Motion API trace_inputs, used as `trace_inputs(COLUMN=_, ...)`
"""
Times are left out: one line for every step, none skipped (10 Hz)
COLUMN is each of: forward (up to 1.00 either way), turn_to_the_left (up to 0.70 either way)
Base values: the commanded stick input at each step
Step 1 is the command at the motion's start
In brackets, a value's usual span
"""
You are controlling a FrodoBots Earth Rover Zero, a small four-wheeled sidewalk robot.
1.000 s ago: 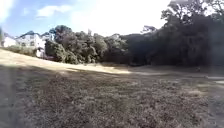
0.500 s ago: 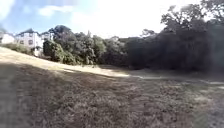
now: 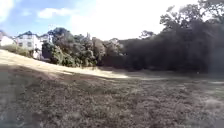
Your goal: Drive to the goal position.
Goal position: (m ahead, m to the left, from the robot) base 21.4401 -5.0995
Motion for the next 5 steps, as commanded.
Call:
trace_inputs(forward=0.7, turn_to_the_left=0.0)
trace_inputs(forward=0.7, turn_to_the_left=0.0)
trace_inputs(forward=0.7, turn_to_the_left=0.0)
trace_inputs(forward=0.7, turn_to_the_left=0.0)
trace_inputs(forward=0.7, turn_to_the_left=0.0)
